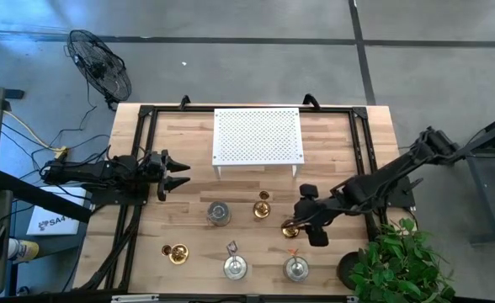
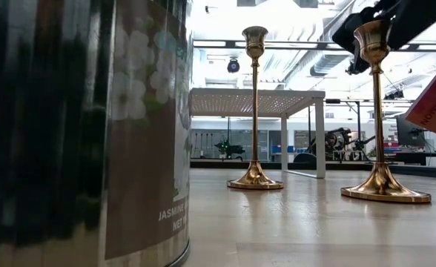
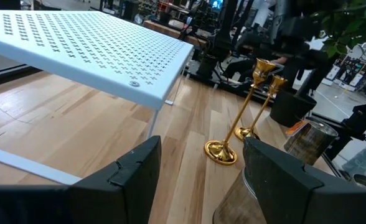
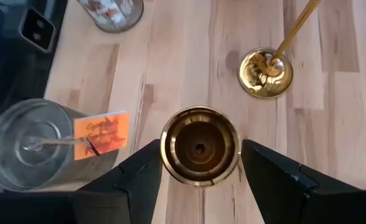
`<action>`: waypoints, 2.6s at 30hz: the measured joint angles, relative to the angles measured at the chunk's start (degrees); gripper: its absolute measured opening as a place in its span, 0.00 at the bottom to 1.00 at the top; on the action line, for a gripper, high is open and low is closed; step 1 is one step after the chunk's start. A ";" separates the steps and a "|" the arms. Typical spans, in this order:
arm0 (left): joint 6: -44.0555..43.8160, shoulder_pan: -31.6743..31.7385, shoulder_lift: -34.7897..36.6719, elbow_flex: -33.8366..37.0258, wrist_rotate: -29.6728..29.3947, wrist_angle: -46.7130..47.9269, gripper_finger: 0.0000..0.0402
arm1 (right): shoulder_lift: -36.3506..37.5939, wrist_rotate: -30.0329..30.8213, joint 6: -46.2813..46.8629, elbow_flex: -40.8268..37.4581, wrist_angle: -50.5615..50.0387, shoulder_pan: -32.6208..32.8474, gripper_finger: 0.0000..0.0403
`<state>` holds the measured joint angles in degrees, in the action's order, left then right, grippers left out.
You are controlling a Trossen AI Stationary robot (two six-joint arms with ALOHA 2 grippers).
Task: Pick & Place candle stick holders
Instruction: Put the middle right gold candle holder on the shelf
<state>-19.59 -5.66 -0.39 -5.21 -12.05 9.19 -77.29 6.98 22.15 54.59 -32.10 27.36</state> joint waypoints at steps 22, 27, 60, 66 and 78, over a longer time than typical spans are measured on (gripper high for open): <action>0.00 -0.01 0.00 0.00 0.02 0.11 0.56 | -0.77 -1.55 0.08 0.00 0.81 -1.47 0.32; 0.00 0.01 0.00 0.00 0.02 0.13 0.56 | -0.73 -0.82 -1.55 0.02 0.90 -1.53 0.24; 1.60 0.01 -0.01 0.18 -1.63 -19.61 0.56 | -0.75 20.36 -4.63 25.66 -27.55 0.37 0.24; 1.74 -0.01 -0.96 -4.42 6.48 -18.25 0.56 | -0.75 22.37 -6.99 28.48 -29.55 -0.81 0.24; 17.03 -0.01 -23.31 -29.50 6.56 -6.00 0.56 | -0.75 21.46 -14.44 35.89 -31.60 -7.03 0.24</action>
<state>-2.57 -5.67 -23.71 -34.71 -5.50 3.19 -78.04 28.44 7.71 90.47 -63.70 20.32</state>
